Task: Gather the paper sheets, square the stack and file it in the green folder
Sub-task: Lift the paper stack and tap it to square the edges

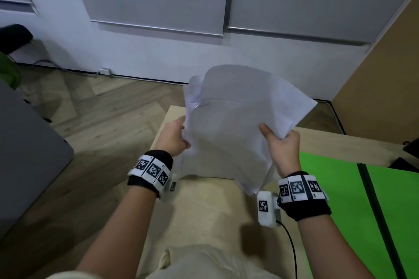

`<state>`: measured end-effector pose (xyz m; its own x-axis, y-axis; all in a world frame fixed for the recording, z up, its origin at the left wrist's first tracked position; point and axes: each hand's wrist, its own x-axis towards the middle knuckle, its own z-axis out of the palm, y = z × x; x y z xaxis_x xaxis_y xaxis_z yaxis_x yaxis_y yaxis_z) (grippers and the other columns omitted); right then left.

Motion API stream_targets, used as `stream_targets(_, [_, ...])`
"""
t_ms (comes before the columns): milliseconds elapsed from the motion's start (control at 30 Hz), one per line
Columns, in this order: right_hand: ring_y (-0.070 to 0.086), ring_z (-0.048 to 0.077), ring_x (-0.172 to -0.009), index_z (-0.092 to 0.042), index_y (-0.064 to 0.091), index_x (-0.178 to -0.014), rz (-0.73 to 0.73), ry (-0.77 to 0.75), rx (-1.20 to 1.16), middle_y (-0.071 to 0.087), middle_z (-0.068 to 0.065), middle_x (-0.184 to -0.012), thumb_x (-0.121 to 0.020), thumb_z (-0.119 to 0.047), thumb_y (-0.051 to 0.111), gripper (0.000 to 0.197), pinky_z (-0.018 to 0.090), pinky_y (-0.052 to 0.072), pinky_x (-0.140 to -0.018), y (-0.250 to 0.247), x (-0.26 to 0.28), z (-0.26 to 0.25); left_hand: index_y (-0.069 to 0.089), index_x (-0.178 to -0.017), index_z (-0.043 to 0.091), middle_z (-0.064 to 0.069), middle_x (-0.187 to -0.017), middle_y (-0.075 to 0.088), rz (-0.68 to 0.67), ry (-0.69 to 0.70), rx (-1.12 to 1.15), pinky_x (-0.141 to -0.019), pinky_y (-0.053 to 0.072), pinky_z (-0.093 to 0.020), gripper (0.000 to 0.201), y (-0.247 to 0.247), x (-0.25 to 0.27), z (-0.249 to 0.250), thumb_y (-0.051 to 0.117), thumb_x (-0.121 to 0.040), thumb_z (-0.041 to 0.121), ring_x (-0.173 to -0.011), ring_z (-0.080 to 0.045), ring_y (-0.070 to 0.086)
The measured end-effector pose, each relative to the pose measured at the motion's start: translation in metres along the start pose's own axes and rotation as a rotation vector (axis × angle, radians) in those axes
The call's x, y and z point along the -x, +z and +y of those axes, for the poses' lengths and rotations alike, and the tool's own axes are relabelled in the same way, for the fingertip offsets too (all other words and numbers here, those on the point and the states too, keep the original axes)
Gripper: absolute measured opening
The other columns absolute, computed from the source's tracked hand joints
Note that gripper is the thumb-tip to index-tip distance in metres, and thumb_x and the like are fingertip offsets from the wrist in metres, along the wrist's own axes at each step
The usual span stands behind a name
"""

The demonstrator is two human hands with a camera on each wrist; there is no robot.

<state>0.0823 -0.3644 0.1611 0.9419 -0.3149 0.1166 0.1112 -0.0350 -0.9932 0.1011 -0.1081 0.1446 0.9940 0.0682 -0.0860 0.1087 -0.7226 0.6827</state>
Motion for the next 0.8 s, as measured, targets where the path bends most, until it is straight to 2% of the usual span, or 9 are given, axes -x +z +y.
stream_targets(133, [0.067, -0.008, -0.070, -0.022, 0.069, -0.079, -0.055, -0.030, 0.051, 0.069, -0.008, -0.086, -0.080, -0.009, 0.072, 0.014, 0.021, 0.055, -0.078, -0.004, -0.004, -0.001, 0.034, -0.149, 0.020, -0.007, -0.100, 0.057, 0.233, 0.106, 0.111, -0.079, 0.044, -0.025, 0.091, -0.018, 0.003, 0.002, 0.078, -0.072, -0.001, -0.081, -0.020, 0.053])
stream_targets(200, [0.066, 0.003, -0.069, -0.015, 0.070, -0.074, -0.083, -0.013, 0.072, 0.069, -0.007, -0.079, -0.079, -0.016, 0.074, 0.006, 0.029, 0.054, -0.076, -0.009, -0.005, -0.001, 0.053, -0.135, 0.015, -0.002, -0.093, 0.059, 0.413, 0.215, 0.233, -0.072, 0.049, -0.022, 0.065, -0.032, 0.007, 0.013, 0.074, -0.075, -0.002, -0.070, -0.014, 0.056])
stream_targets(300, [0.061, 0.009, -0.065, -0.001, 0.068, -0.074, -0.137, -0.016, 0.102, 0.067, -0.007, -0.069, -0.074, -0.027, 0.075, 0.028, 0.026, 0.049, -0.065, -0.012, -0.005, -0.003, 0.068, -0.092, 0.005, -0.005, -0.082, 0.070, 0.547, 0.409, 0.389, -0.079, 0.056, -0.040, 0.023, -0.049, 0.012, 0.038, 0.060, -0.075, -0.010, -0.075, -0.018, 0.068])
stream_targets(333, [0.064, 0.001, -0.065, -0.010, 0.069, -0.076, -0.169, -0.025, 0.108, 0.070, -0.016, -0.067, -0.077, -0.020, 0.074, 0.012, 0.020, 0.050, -0.066, -0.012, -0.005, -0.005, 0.067, -0.086, 0.003, -0.006, -0.081, 0.070, 0.551, 0.463, 0.437, -0.078, 0.058, -0.041, 0.023, -0.052, 0.014, 0.049, 0.056, -0.075, -0.012, -0.076, -0.018, 0.068])
stream_targets(400, [0.066, -0.013, -0.071, -0.027, 0.067, -0.083, -0.238, -0.059, 0.119, 0.071, -0.029, -0.070, -0.079, -0.008, 0.072, 0.021, 0.010, 0.050, -0.069, -0.011, -0.004, -0.008, 0.068, -0.085, 0.004, 0.000, -0.080, 0.069, 0.540, 0.550, 0.463, -0.075, 0.056, -0.032, 0.021, -0.053, 0.016, 0.068, 0.058, -0.076, -0.012, -0.076, -0.013, 0.066])
stream_targets(533, [0.066, -0.010, -0.072, -0.030, 0.066, -0.081, -0.298, -0.078, 0.126, 0.072, -0.024, -0.073, -0.076, -0.002, 0.074, 0.029, 0.012, 0.054, -0.068, -0.007, -0.004, -0.007, 0.071, -0.081, -0.002, -0.010, -0.088, 0.070, 0.402, 0.750, 0.400, -0.074, 0.057, -0.045, 0.014, -0.048, 0.020, 0.101, 0.060, -0.075, -0.008, -0.084, -0.027, 0.067])
stream_targets(633, [0.067, -0.003, -0.071, -0.029, 0.070, -0.073, -0.252, -0.080, 0.134, 0.073, -0.019, -0.072, -0.073, -0.004, 0.076, 0.026, 0.022, 0.055, -0.069, -0.002, -0.001, -0.004, 0.074, -0.082, -0.001, -0.011, -0.095, 0.074, 0.260, 0.858, 0.338, -0.078, 0.056, -0.043, 0.009, -0.043, 0.036, 0.125, 0.067, -0.079, 0.001, -0.089, -0.026, 0.069])
stream_targets(700, [0.066, -0.007, -0.069, -0.028, 0.070, -0.073, -0.165, -0.082, 0.100, 0.072, -0.020, -0.072, -0.075, -0.006, 0.075, 0.023, 0.020, 0.055, -0.070, 0.000, 0.001, -0.004, 0.075, -0.098, 0.006, -0.005, -0.108, 0.073, 0.245, 0.849, 0.271, -0.091, 0.051, -0.042, 0.032, -0.048, 0.040, 0.126, 0.073, -0.080, 0.032, -0.102, -0.020, 0.068])
stream_targets(800, [0.063, -0.017, -0.065, -0.019, 0.067, -0.083, -0.012, -0.089, 0.025, 0.067, -0.013, -0.081, -0.079, -0.007, 0.072, 0.014, 0.009, 0.051, -0.069, -0.007, 0.001, -0.003, 0.053, -0.134, 0.013, -0.002, -0.137, 0.056, 0.255, 0.713, 0.288, -0.112, 0.036, -0.034, 0.097, -0.066, 0.032, 0.095, 0.061, -0.062, 0.077, -0.129, -0.018, 0.051])
